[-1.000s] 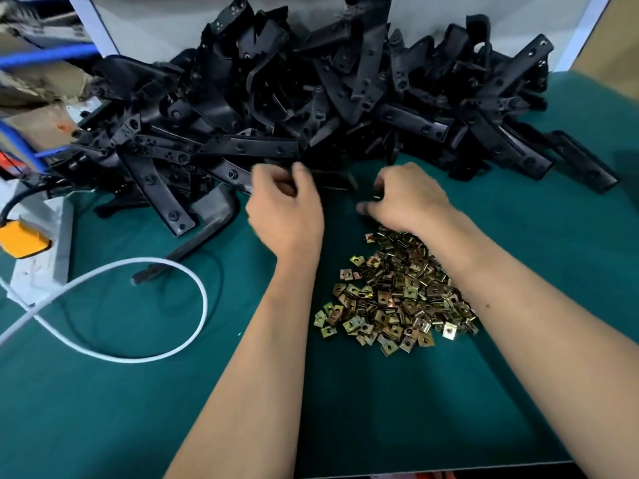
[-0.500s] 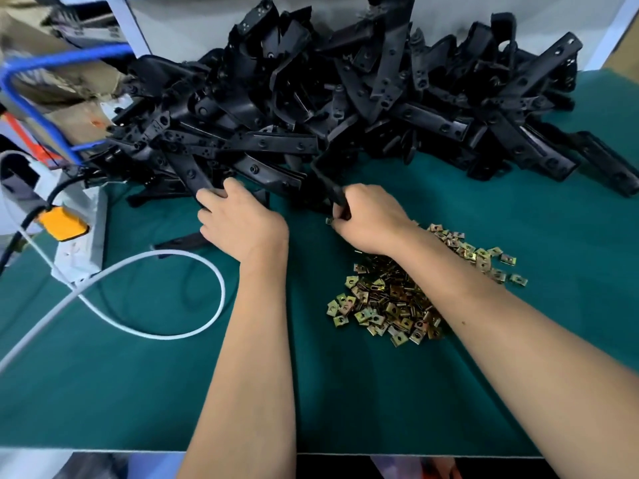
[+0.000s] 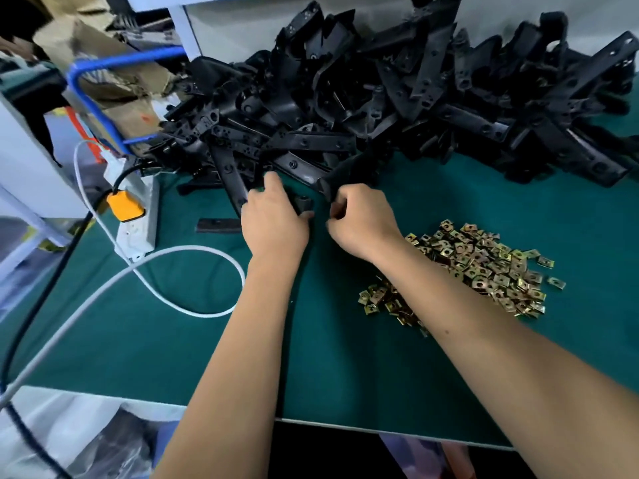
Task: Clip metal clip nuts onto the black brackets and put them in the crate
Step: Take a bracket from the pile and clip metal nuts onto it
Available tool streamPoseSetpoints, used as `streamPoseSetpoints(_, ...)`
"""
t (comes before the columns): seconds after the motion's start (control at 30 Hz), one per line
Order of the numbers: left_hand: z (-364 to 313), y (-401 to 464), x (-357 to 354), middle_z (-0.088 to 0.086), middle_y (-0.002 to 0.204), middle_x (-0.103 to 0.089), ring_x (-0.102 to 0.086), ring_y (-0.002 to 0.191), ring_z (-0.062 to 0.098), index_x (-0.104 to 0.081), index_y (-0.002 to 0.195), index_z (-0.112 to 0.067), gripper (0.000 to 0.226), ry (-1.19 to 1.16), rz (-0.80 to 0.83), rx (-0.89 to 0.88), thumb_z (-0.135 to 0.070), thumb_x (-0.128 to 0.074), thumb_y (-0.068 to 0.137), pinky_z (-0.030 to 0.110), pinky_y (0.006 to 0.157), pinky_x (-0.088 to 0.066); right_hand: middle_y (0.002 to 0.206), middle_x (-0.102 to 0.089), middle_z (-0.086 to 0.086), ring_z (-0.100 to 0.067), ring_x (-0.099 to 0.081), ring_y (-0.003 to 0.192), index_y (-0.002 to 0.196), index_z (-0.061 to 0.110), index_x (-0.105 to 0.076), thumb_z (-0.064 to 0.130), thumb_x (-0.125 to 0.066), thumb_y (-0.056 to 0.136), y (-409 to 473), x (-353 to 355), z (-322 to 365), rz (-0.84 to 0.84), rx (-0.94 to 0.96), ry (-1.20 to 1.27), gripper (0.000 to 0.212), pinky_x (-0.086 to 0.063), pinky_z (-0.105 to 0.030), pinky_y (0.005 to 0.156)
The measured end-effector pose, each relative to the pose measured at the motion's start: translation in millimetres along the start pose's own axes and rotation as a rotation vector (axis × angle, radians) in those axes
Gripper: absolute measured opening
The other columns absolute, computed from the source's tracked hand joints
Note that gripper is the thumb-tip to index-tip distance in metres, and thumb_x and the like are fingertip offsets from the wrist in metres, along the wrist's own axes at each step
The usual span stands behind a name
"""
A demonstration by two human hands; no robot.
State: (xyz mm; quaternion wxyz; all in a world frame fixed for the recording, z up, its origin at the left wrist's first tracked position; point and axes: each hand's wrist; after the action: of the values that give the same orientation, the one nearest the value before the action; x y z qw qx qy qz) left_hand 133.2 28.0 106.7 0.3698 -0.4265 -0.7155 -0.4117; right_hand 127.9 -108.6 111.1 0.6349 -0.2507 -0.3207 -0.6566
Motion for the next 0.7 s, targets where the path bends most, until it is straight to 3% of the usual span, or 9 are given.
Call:
streamPoseSetpoints(0.13,7,7,11,0.02,0.118,-0.064,-0.063,0.109,0.043,-0.045,0.115,-0.008,0.073,-0.009,0.082,0.075,-0.051,-0.088,0.074,0.041,0.078,-0.045,0.086,-0.067,-0.003,-0.031,-0.064,0.082,0.084,0.019,-0.067,0.022,-0.073,0.081,1,-6,10,0.011,-0.047,0.0,0.007,-0.051,-0.032,0.067)
streamPoseSetpoints(0.23,11,7,15,0.019,0.117,-0.065,-0.062,0.112,0.041,-0.041,0.113,-0.01,0.083,0.032,0.083,0.104,-0.06,-0.088,0.066,0.041,0.082,-0.048,0.091,-0.069,-0.004,-0.031,-0.065,0.085,0.085,0.019,-0.068,0.022,-0.072,0.083,1,-8,9,0.0,-0.049,0.034,0.005,-0.055,-0.034,0.071)
streamPoseSetpoints(0.3,14,2,13,0.019,0.115,-0.066,-0.062,0.112,0.041,-0.039,0.113,-0.01,0.085,0.032,0.068,0.11,-0.063,-0.087,0.066,0.043,0.087,-0.051,0.098,-0.072,-0.002,-0.027,-0.068,0.092,0.094,0.022,-0.073,0.022,-0.071,0.087,1,-8,5,-0.021,-0.031,0.121,0.006,-0.058,-0.035,0.08)
streamPoseSetpoints(0.37,16,-3,9,0.02,0.113,-0.067,-0.063,0.109,0.042,-0.039,0.112,-0.009,0.083,-0.008,0.029,0.103,-0.061,-0.086,0.068,0.04,0.082,-0.047,0.1,-0.073,0.001,-0.022,-0.069,0.096,0.11,0.022,-0.075,0.022,-0.07,0.092,0,-5,1,-0.017,0.005,0.174,0.019,-0.057,-0.033,0.087)
streamPoseSetpoints(0.43,18,-6,7,0.02,0.11,-0.067,-0.063,0.105,0.043,-0.04,0.115,-0.009,0.079,-0.038,-0.015,0.075,-0.057,-0.085,0.072,0.04,0.079,-0.043,0.11,-0.07,-0.002,-0.024,-0.068,0.1,0.121,0.02,-0.073,0.022,-0.07,0.094,-1,-3,-4,-0.014,0.062,0.046,0.027,-0.055,-0.032,0.087)
streamPoseSetpoints(0.53,17,-9,2,0.02,0.11,-0.067,-0.062,0.106,0.044,-0.042,0.122,-0.009,0.067,-0.078,-0.051,0.021,-0.046,-0.081,0.081,0.041,0.079,-0.043,0.125,-0.055,-0.013,-0.035,-0.063,0.102,0.12,0.012,-0.068,0.027,-0.069,0.097,-1,-4,-3,-0.018,0.108,-0.29,0.027,-0.047,-0.035,0.079)
streamPoseSetpoints(0.7,11,-16,2,0.018,0.11,-0.067,-0.062,0.103,0.042,-0.042,0.121,-0.009,0.055,-0.208,-0.247,0.144,-0.038,-0.075,0.087,0.04,0.079,-0.04,0.111,-0.064,-0.017,-0.037,-0.066,0.095,0.102,0.007,-0.066,0.011,-0.069,0.095,-3,-8,10,0.029,0.089,-0.359,0.008,-0.043,-0.035,0.067)
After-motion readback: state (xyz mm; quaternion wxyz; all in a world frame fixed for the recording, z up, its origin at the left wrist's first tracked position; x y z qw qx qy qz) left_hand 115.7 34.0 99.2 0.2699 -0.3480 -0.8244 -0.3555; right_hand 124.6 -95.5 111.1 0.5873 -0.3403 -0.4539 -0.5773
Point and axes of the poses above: each hand's wrist, its own y-axis towards the middle knuckle, its own x-axis out of the back of the hand, z = x × y
